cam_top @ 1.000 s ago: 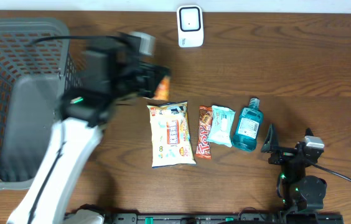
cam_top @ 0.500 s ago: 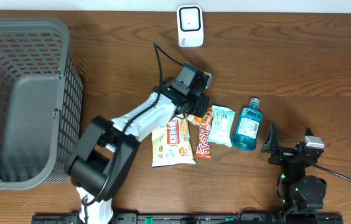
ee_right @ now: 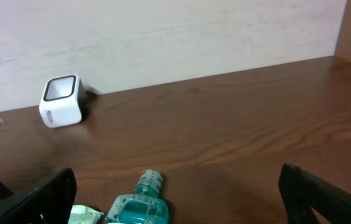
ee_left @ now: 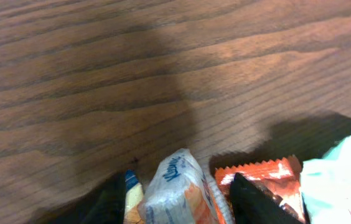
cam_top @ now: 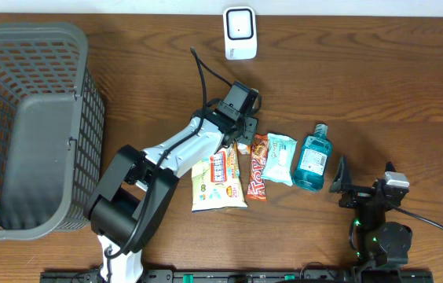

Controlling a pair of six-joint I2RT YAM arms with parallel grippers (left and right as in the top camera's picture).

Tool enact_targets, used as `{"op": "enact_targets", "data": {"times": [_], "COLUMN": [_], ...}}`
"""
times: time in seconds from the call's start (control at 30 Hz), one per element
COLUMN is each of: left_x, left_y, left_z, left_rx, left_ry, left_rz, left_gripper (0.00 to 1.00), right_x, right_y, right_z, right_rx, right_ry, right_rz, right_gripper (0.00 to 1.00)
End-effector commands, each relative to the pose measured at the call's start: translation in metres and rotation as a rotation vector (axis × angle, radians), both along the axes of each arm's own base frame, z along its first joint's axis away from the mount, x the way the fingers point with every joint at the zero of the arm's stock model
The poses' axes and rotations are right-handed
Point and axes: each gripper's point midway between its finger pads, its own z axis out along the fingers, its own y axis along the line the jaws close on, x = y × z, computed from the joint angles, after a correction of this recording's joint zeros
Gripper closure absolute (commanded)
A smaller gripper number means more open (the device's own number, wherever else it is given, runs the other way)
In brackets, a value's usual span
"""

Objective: Scan the item barcode

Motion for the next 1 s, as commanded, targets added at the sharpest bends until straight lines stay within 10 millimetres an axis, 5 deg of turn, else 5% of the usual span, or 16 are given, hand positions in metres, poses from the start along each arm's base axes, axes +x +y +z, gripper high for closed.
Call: {"op": "enact_targets", "data": {"times": [0.0,0.1,0.27,0.43,0.73,0.87,0.97], "left_x": [0.002,0.003,0.010,-0.002,-0.056,-0.079,-0.089], "left_y": [0.002,0.002,0.029,0.065,0.146,0.178,0.188], "left_z": [0.015,0.056,0.151,0.256,0.431,0.482,0.496], "left_rx": [0.024,0.012,0.051,0.051,0.011,0.060,0.158], "left_ry": [-0.052,-0.125,-0.343,-0.606,-1.111,-1.289,-1.353], "left_rz": [-0.022,-0.067,-0.007,0.053,0.246,0.330,0.304], "left_gripper": [0.41,0.17,0.00,0.02,0.02,0.02,0.02], "right_x": [0.000,0.000,0.000,0.000,0.000,0.000,0.000], "right_y": [-0.001,-0.001,-0.001,-0.001,-0.001,-0.001,-0.001], "right_z": [-0.001,-0.001,-0.001,-0.001,-0.001,-0.001,-0.001], "right_rx": [-0.013,-0.013,-0.013,-0.013,-0.013,-0.013,-0.013], "right_ry": [0.004,0.004,0.004,0.004,0.004,0.004,0.004], "right_rz": [-0.009,-0.009,-0.009,-0.009,-0.009,-0.009,-0.009], "right_gripper": [0.01,0.01,0.01,0.01,0.01,0.01,0.01]}}
